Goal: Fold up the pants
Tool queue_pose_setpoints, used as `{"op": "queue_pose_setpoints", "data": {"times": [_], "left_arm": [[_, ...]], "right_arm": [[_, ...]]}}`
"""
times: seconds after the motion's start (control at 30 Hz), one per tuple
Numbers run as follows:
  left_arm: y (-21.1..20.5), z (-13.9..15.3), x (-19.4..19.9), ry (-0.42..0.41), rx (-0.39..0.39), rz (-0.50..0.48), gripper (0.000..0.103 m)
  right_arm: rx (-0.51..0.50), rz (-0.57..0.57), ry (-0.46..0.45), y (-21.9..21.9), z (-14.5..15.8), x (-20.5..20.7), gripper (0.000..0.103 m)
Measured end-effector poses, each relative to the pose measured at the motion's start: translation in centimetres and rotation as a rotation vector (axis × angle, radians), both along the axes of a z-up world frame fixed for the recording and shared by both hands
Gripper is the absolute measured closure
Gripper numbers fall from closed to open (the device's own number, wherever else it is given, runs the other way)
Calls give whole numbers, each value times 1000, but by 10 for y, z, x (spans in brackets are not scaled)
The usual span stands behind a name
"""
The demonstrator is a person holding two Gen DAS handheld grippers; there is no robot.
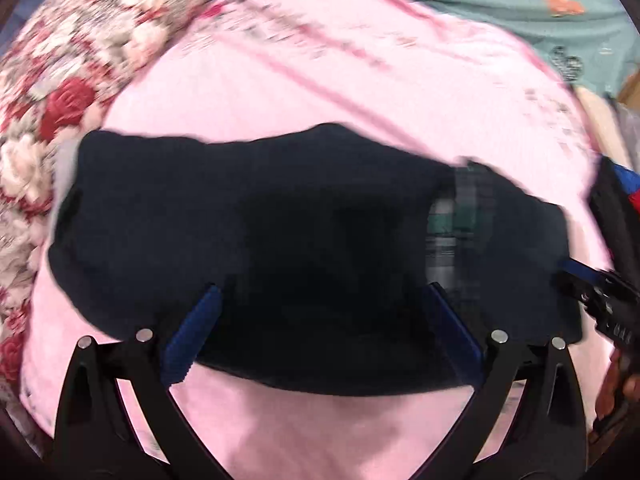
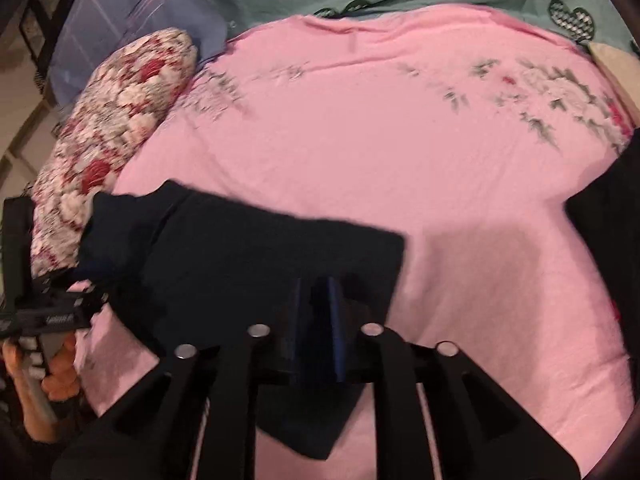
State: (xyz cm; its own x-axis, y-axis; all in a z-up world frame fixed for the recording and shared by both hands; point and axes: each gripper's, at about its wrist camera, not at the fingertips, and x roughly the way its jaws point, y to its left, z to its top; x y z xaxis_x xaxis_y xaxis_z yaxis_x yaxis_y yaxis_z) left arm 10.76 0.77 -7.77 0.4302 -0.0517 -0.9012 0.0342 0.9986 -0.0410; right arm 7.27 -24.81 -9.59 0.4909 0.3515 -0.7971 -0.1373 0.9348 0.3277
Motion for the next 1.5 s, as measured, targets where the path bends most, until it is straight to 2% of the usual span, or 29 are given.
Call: {"op": "queue_pose_setpoints", "data": {"times": [0.07, 0.13, 0.2, 0.27, 0.37, 0.43, 0.53, 0.6, 0.7, 0.8, 0.9, 1.17, 1.2, 1.23, 1.27, 1.3, 1.37, 1.43, 1.5], "left_arm": [[10, -4, 1, 26, -14, 21, 2], [19, 3, -3, 10, -43, 14, 2], [34, 20, -11, -49, -53, 33, 2], [52, 33, -17, -90, -75, 69, 2], [94, 42, -24, -120, -76, 181, 2], [120, 40, -25, -117, -61, 249, 2], [145, 35, -25, -100, -101, 307, 2], [162, 26, -25, -72, -136, 339, 3], [172, 16, -20, -37, -187, 341, 3], [175, 5, -12, 7, -272, 330, 4], [177, -6, -3, 56, -323, 339, 9], [175, -12, 28, 68, -279, 339, 10], [175, -11, 32, 75, -274, 350, 12], [175, -10, 34, 79, -264, 363, 24], [174, -9, 35, 88, -223, 392, 42], [175, -7, 35, 85, -214, 395, 48], [166, 1, 34, 61, -188, 369, 67], [146, 20, 27, 10, -105, 325, 71], [125, 41, 20, -51, -74, 266, 72]], "right_arm": [[-69, -14, -22, 1, -5, -4, 68], [-51, -34, -15, -2, -1, -6, 67], [-10, -35, -39, -3, 13, -8, 62], [34, -9, -76, 1, 28, -10, 45], [16, -23, -112, 10, 45, -9, 32], [39, -38, -115, 12, 47, -8, 32], [106, -53, -101, 20, 44, -6, 32], [109, -51, -88, 22, 41, -8, 32], [104, -62, -90, 21, 39, -11, 32], [111, -80, -86, 17, 37, -12, 32], [125, -87, -78, 14, 33, -10, 32], [191, -54, -36, 15, 23, -3, 32], [196, -54, -34, 14, 22, -3, 32], [209, -48, -25, 13, 21, -2, 32], [232, -38, 0, 12, 18, 0, 32], [243, -38, 23, 11, 14, 1, 32], [251, -52, 42, 10, 10, 1, 32], [233, -52, 40, 10, 9, -2, 32], [246, -37, 72, 12, 4, -3, 32]]}}
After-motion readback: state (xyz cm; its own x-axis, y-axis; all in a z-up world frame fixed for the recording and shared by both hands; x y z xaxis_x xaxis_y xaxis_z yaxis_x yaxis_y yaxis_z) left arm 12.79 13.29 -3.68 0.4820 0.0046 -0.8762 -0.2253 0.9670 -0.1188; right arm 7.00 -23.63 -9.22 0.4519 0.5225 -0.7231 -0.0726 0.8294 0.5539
